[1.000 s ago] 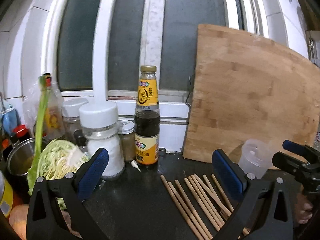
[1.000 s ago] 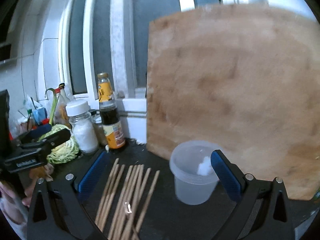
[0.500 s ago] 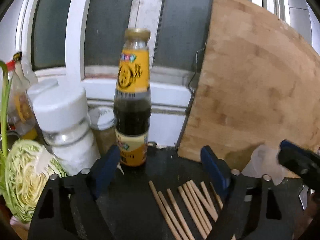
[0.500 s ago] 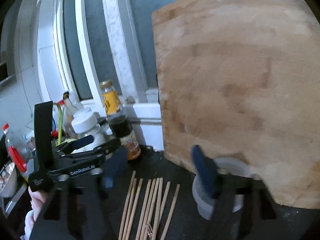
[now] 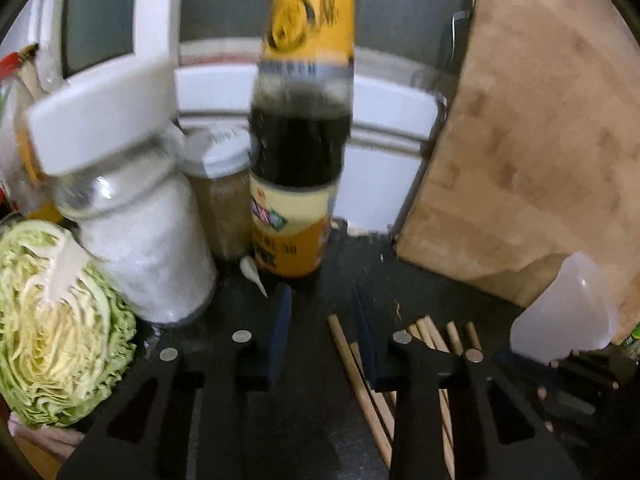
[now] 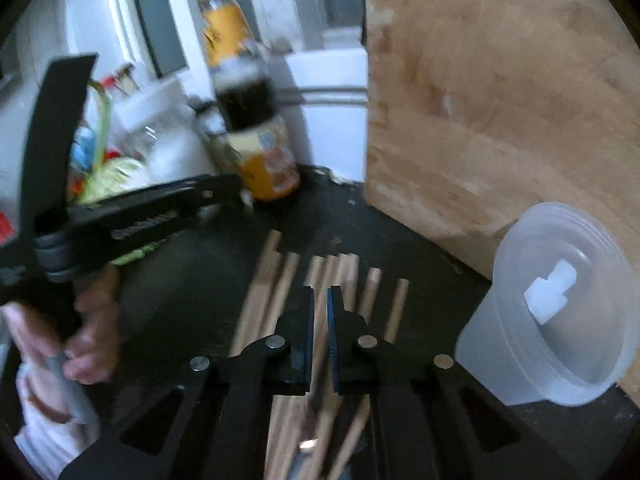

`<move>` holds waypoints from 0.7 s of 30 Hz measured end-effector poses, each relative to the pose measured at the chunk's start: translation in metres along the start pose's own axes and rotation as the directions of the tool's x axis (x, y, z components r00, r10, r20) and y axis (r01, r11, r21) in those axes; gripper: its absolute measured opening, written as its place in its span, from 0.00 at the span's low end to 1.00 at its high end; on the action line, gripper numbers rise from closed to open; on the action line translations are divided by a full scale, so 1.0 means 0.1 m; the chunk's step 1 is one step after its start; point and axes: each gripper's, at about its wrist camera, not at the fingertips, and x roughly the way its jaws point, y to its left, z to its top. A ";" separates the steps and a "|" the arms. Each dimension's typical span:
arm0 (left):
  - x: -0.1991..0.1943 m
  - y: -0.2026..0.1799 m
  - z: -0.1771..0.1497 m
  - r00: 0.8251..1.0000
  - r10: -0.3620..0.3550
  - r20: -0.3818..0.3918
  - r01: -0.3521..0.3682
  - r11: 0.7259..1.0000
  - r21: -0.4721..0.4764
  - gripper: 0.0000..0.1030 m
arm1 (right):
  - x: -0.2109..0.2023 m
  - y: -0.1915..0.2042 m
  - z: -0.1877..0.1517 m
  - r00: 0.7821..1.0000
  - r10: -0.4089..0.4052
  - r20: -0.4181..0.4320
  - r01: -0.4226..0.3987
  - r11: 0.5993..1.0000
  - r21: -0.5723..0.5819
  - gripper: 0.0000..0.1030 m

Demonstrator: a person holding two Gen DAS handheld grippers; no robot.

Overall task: Organize utensils
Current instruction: 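Lower the right tool onto the chopsticks and grasp one chopstick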

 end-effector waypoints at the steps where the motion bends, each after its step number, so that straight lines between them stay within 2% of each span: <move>1: 0.04 0.00 -0.01 1.000 -0.004 -0.019 0.004 1.000 -0.001 0.29 | 0.03 -0.02 0.00 1.000 -0.021 -0.010 0.021 1.000 0.007 0.07; 3: 0.12 -0.01 -0.03 0.999 0.009 -0.046 -0.009 1.000 0.002 0.29 | 0.09 -0.09 0.00 0.999 -0.036 -0.030 0.037 0.999 0.029 0.07; 6: 0.22 -0.03 -0.06 0.997 0.020 -0.081 -0.019 1.000 0.015 0.23 | 0.20 -0.15 0.00 0.994 -0.085 -0.067 0.089 0.995 0.052 0.07; 11: 0.38 -0.04 -0.10 0.990 -0.019 -0.140 0.021 1.000 0.011 0.13 | 0.33 -0.21 -0.03 0.988 -0.110 -0.105 0.117 0.991 0.065 0.08; 15: 0.46 -0.08 -0.12 0.990 0.011 -0.139 -0.006 0.999 0.037 0.13 | 0.36 -0.22 -0.03 0.987 -0.114 -0.117 0.122 0.990 0.066 0.08; 21: 0.58 -0.11 -0.14 0.988 0.005 -0.157 0.001 0.999 0.039 0.13 | 0.38 -0.18 -0.04 0.984 -0.132 -0.121 0.139 0.989 0.058 0.08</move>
